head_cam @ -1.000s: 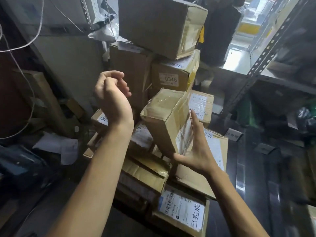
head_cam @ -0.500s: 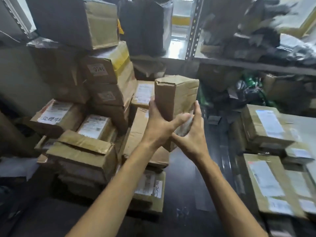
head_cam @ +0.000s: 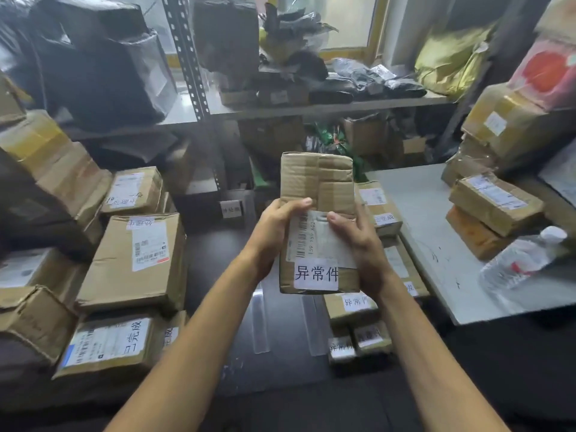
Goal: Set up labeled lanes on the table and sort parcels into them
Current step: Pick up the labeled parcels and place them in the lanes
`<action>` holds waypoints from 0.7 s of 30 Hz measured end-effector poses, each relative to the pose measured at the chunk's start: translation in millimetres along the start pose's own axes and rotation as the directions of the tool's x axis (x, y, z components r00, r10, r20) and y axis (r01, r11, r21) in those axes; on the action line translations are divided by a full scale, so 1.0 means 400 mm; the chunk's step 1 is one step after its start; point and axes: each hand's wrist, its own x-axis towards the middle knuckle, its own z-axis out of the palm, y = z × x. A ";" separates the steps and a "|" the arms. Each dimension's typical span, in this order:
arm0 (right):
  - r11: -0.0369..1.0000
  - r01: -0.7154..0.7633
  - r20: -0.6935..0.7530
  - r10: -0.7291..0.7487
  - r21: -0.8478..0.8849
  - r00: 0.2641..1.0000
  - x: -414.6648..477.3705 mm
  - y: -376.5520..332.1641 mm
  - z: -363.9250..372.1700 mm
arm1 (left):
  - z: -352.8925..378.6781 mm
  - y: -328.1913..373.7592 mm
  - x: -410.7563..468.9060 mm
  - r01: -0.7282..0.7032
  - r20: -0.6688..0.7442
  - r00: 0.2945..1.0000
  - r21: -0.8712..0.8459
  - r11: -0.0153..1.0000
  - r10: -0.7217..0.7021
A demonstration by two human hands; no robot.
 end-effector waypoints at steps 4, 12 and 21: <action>0.998 -0.002 -0.053 0.005 0.058 0.999 -0.007 0.002 -0.097 | 0.099 -0.004 0.025 0.025 0.073 0.997 0.011 1.000 -0.026; 0.997 -0.070 -0.178 0.077 0.045 0.981 0.043 0.037 -0.246 | 0.227 -0.075 0.145 0.129 0.134 0.983 -0.007 0.992 -0.127; 0.914 -0.405 -0.256 0.384 -0.031 0.887 0.128 0.145 -0.380 | 0.276 -0.215 0.268 0.321 0.101 0.940 0.069 0.944 -0.327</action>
